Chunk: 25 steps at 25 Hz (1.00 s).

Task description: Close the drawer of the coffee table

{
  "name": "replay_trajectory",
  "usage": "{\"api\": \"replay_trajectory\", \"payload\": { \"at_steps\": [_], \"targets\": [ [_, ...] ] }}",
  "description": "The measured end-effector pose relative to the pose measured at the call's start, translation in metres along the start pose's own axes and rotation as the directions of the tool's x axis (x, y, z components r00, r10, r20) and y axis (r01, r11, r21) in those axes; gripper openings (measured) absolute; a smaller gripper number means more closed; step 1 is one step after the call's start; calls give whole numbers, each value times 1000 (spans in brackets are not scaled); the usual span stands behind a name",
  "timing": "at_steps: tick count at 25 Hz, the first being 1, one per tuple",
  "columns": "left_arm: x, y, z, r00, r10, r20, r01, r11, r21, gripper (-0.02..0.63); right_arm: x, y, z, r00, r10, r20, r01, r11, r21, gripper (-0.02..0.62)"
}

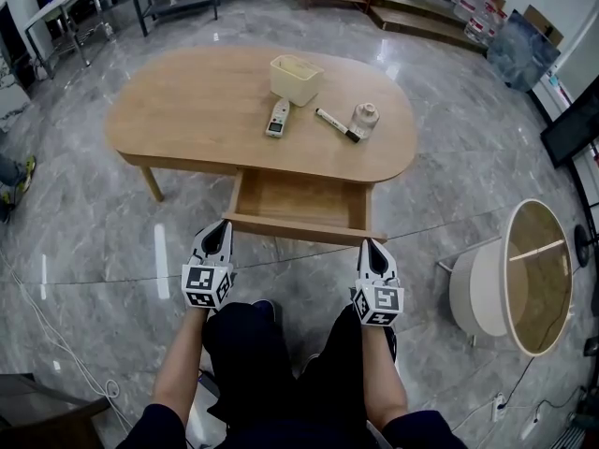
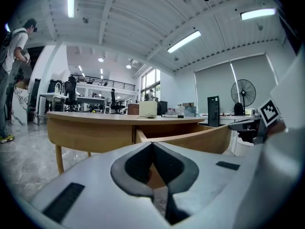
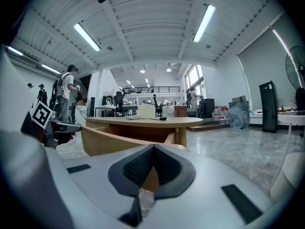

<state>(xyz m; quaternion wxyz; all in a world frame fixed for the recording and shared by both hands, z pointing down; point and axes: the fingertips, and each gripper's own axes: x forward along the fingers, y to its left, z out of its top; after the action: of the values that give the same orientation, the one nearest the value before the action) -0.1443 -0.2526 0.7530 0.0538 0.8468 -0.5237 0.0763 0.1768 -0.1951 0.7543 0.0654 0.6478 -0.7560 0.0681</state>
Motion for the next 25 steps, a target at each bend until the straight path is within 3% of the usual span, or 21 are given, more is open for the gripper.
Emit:
{"api": "replay_trajectory", "payload": {
  "at_steps": [25],
  "targets": [
    [8, 3, 0, 1000, -4, -3, 4, 1000, -23, 25, 8, -3, 1, 1000, 2, -8, -2, 1000, 29, 26]
  ]
}}
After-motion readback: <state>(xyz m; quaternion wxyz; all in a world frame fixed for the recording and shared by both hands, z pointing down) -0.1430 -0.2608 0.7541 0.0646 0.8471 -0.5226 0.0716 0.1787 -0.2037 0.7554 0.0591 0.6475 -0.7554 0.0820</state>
